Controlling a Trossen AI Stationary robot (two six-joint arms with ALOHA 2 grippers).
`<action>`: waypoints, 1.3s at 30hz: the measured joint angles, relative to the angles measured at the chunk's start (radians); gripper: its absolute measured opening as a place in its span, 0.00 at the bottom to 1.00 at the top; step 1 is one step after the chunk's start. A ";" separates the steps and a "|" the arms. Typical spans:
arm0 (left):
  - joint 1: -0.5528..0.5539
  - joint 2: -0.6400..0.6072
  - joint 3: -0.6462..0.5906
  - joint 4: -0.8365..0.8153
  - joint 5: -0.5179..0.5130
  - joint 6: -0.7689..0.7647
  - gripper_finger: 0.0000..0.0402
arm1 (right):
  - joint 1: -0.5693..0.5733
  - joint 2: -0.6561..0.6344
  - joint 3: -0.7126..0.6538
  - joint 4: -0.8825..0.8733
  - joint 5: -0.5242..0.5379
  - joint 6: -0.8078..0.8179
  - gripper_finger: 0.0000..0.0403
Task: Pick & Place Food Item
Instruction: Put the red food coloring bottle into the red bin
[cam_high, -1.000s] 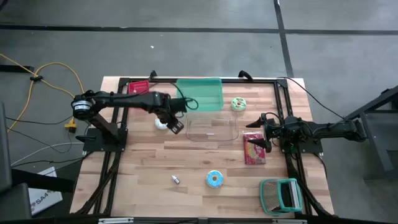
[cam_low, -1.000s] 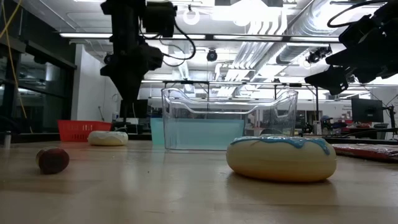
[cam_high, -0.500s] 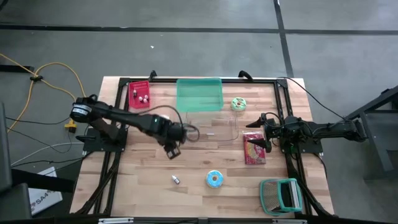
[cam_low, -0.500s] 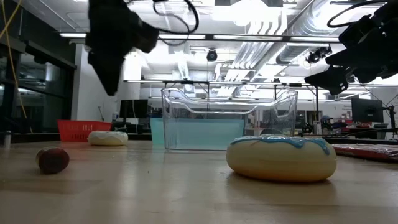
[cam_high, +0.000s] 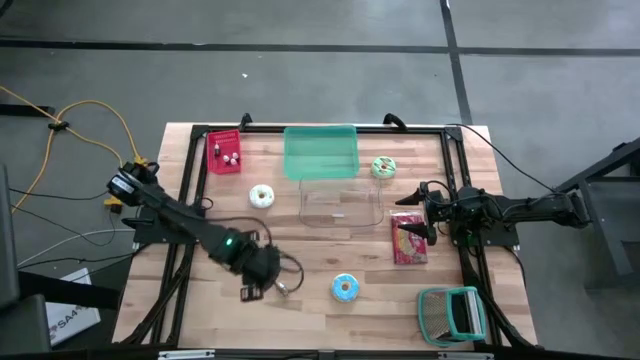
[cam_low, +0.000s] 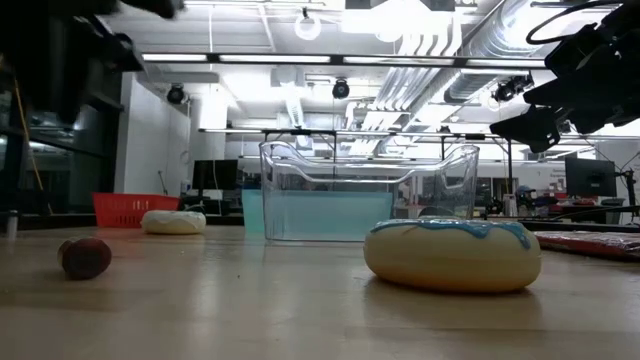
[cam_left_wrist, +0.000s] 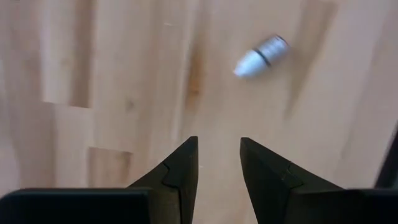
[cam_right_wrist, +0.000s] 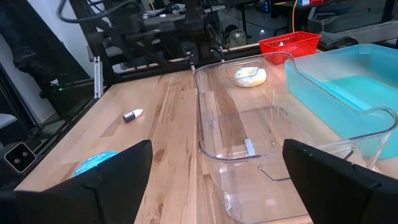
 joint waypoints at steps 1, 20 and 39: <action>-0.021 0.000 0.000 0.004 0.000 0.000 0.28 | 0.000 0.000 0.000 0.000 0.000 0.000 0.87; -0.132 0.000 0.000 0.098 -0.010 0.161 0.28 | 0.000 0.000 0.000 0.000 0.000 0.000 0.87; -0.132 0.000 0.000 0.098 0.022 0.651 0.28 | 0.000 0.000 0.000 0.000 0.000 0.000 0.87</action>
